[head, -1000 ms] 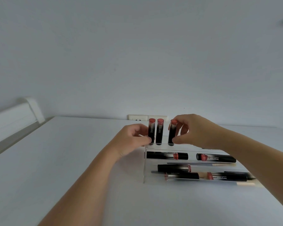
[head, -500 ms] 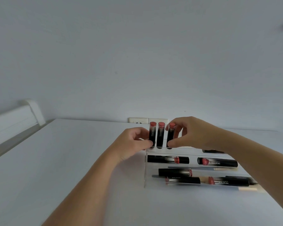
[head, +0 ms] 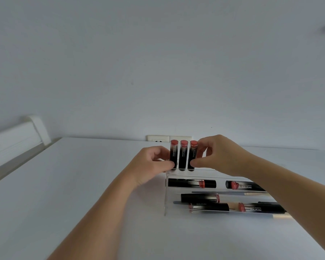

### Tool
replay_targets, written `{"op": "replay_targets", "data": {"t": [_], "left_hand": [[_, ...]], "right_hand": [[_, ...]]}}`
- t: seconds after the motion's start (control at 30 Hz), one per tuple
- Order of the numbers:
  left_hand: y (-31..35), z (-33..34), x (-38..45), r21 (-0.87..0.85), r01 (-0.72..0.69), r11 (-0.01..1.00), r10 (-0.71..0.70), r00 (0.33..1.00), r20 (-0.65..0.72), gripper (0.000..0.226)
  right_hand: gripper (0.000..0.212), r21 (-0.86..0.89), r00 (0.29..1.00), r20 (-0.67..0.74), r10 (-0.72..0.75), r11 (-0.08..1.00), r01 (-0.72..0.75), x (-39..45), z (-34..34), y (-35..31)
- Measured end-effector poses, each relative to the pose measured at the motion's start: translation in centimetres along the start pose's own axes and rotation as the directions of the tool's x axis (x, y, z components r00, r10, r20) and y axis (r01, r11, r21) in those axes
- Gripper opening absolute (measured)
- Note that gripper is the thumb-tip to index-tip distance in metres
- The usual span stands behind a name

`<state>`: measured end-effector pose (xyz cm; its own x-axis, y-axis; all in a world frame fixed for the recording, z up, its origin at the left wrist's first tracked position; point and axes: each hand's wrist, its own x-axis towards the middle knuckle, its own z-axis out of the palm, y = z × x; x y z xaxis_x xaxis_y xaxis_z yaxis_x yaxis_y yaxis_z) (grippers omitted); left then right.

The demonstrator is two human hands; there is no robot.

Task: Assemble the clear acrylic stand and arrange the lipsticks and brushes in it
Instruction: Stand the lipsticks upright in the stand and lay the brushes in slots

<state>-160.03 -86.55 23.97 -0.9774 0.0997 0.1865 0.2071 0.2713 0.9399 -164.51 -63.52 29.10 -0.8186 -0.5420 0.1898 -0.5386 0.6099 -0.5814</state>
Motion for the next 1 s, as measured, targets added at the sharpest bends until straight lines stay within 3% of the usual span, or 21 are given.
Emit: {"op": "replay_targets", "data": {"t": [0.63,0.8,1.0], "left_hand": [[-0.1,0.0,-0.1,0.021,-0.001,1.000,0.001,1.000,-0.008,0.028],[-0.2,0.0,-0.1,0.026,-0.006,1.000,0.006,1.000,-0.002,0.029],[-0.2,0.0,-0.1,0.043,0.002,0.999,-0.002,1.000,0.000,0.033]], "right_hand": [[0.028,0.038,1.000,0.019,-0.013,0.999,0.012,-0.2,-1.6,0.2],[0.010,-0.157,0.994,0.112,0.002,0.988,0.016,-2.0,-6.0,1.5],[0.009,-0.423,0.956,0.267,0.117,0.906,0.007,-3.1,-9.2,3.1]]}}
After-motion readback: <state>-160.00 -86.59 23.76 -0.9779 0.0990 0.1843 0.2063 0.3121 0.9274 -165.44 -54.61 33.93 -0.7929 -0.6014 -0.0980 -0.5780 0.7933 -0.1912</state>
